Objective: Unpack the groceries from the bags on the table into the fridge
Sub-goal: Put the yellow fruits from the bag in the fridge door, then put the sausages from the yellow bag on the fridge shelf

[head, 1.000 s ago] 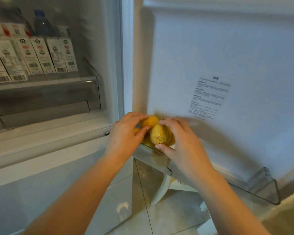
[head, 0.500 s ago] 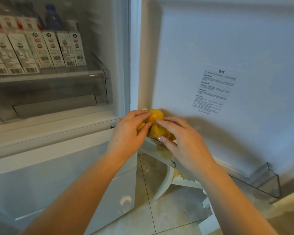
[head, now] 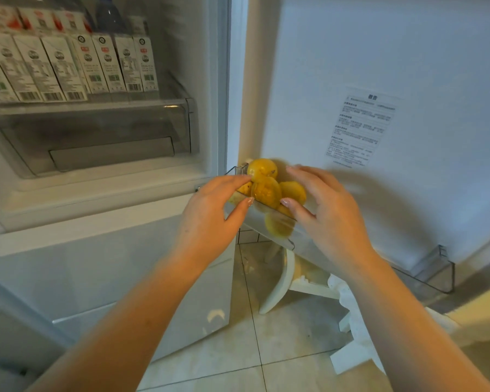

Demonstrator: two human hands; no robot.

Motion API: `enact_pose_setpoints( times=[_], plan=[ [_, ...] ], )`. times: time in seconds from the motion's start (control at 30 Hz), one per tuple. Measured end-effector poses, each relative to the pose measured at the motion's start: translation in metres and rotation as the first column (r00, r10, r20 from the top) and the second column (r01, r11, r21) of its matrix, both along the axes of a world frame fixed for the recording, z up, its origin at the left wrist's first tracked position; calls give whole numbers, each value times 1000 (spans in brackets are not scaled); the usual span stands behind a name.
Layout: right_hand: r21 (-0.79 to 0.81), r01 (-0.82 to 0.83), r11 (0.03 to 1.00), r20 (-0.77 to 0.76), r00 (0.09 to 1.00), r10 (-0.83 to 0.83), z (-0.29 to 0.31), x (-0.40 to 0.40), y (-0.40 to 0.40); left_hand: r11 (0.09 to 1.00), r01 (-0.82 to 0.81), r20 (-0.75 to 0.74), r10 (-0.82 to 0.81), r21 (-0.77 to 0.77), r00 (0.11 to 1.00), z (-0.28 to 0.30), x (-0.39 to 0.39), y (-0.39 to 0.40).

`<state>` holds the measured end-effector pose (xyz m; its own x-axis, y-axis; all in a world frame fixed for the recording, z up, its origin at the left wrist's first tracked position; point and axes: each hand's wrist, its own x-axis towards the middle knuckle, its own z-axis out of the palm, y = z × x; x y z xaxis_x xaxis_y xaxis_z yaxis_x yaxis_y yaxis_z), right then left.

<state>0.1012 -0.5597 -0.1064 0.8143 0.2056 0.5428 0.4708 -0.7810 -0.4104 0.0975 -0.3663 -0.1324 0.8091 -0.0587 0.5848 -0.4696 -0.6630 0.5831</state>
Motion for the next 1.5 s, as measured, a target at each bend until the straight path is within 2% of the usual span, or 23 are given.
enact_pose_setpoints(
  times=[0.2, 0.33, 0.43, 0.6, 0.7, 0.9, 1.23, 1.37, 1.5],
  plan=[
    [15, -34, 999, 54, 998, 33, -16, -38, -21, 990, -27, 65, 18, 140, 998, -3, -41, -16],
    [-40, -52, 998, 130, 990, 57, -27, -76, -44, 963, -54, 57, 40, 264, 998, -13, -77, -37],
    [-33, -67, 997, 127, 989, 71, -39, -113, -75, 949, -68, 19, 65, 308, 998, -29, -111, -63],
    [-44, -56, 997, -36, 998, 54, -82, -185, -150, 952, -8, -126, 49, 305, 991, -69, -174, -133],
    [-66, -6, 998, -131, 991, -3, -108, -238, -209, 946, 87, -206, -22, 311, 978, -95, -217, -194],
    [-93, 136, 986, -247, 956, -155, -143, -317, -305, 886, 254, -262, -158, 388, 952, -128, -266, -291],
    [-161, 362, 918, -462, 795, -394, -180, -361, -434, 779, 459, -369, -314, 427, 875, -158, -252, -415],
    [-155, 399, 904, -495, 760, -421, -186, -342, -486, 759, 507, -383, -361, 409, 850, -163, -222, -472],
    [-170, 440, 882, -452, 760, -466, -183, -298, -554, 754, 540, -350, -424, 374, 835, -168, -166, -541]
  ],
)
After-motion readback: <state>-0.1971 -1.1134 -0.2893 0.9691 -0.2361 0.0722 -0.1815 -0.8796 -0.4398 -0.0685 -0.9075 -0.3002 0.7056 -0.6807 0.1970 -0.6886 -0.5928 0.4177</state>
